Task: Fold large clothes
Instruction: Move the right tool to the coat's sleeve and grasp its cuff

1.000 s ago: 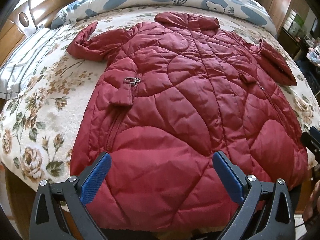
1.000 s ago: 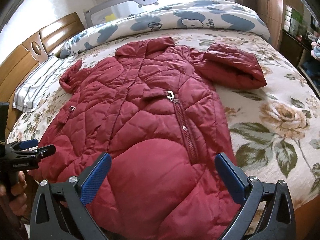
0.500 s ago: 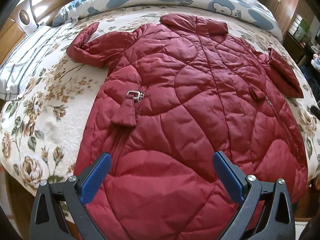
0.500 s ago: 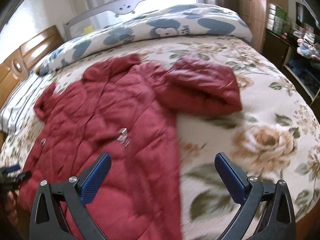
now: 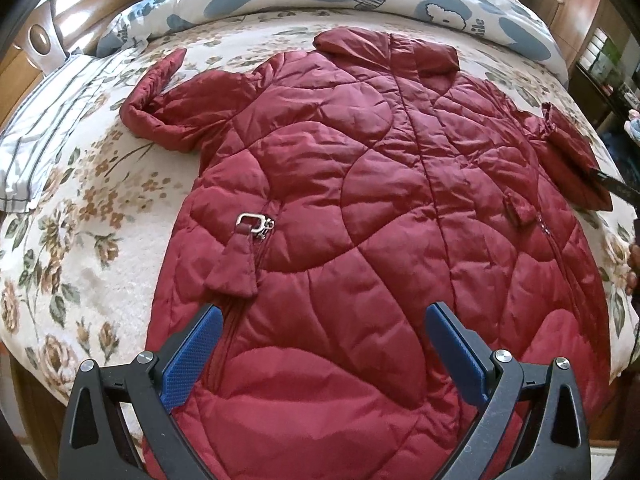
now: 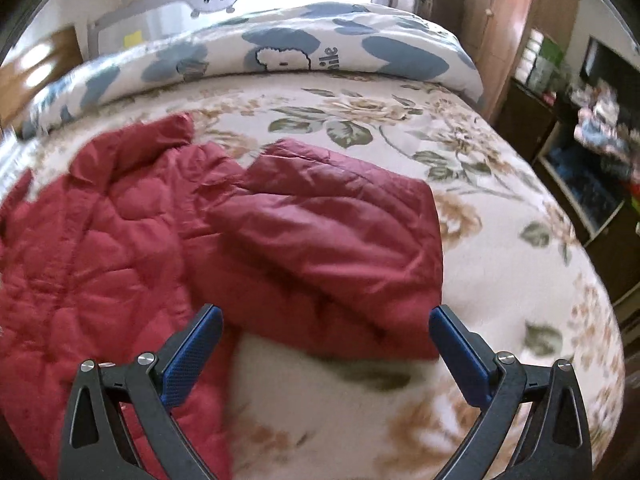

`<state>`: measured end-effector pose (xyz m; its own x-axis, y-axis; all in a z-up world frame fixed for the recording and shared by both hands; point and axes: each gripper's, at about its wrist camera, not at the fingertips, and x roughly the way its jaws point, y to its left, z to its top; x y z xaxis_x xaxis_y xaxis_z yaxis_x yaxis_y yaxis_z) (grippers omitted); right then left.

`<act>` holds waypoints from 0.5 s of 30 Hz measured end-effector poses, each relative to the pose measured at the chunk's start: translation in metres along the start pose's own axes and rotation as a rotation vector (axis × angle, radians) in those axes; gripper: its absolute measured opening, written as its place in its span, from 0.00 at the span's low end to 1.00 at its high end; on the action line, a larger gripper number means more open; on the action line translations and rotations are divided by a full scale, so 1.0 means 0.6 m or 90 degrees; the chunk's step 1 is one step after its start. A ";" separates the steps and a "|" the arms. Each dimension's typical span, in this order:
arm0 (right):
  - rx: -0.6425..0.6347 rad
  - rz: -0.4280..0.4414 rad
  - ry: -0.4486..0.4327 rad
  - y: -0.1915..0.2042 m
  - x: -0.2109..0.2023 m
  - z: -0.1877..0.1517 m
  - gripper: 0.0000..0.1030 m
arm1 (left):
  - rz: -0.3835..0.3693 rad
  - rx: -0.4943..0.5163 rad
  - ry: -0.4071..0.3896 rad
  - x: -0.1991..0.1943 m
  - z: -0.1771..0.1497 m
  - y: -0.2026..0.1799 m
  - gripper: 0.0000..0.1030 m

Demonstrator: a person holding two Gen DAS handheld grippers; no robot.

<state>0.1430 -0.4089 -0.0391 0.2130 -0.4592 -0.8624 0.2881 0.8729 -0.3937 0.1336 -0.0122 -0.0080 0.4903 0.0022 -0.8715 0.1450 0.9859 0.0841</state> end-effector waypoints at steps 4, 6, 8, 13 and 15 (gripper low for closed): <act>-0.045 -0.028 0.018 0.007 0.046 0.011 0.95 | 0.001 -0.003 0.008 0.013 0.013 0.001 0.99; -0.044 -0.035 0.023 -0.001 0.064 0.017 0.79 | 0.002 -0.004 0.010 0.018 0.019 0.002 0.99; -0.017 -0.023 0.025 -0.016 0.071 0.024 0.70 | 0.002 -0.006 0.010 0.022 0.024 0.002 0.99; 0.053 0.039 0.022 -0.036 0.064 0.039 0.24 | -0.007 -0.015 0.009 0.032 0.034 0.005 0.99; 0.053 0.061 0.010 -0.022 0.050 0.043 0.20 | -0.011 -0.020 0.008 0.036 0.037 0.008 0.99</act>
<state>0.1696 -0.4385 -0.0519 0.2290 -0.3706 -0.9001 0.3438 0.8959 -0.2814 0.1643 -0.0113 -0.0157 0.4771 -0.0122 -0.8788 0.1263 0.9905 0.0548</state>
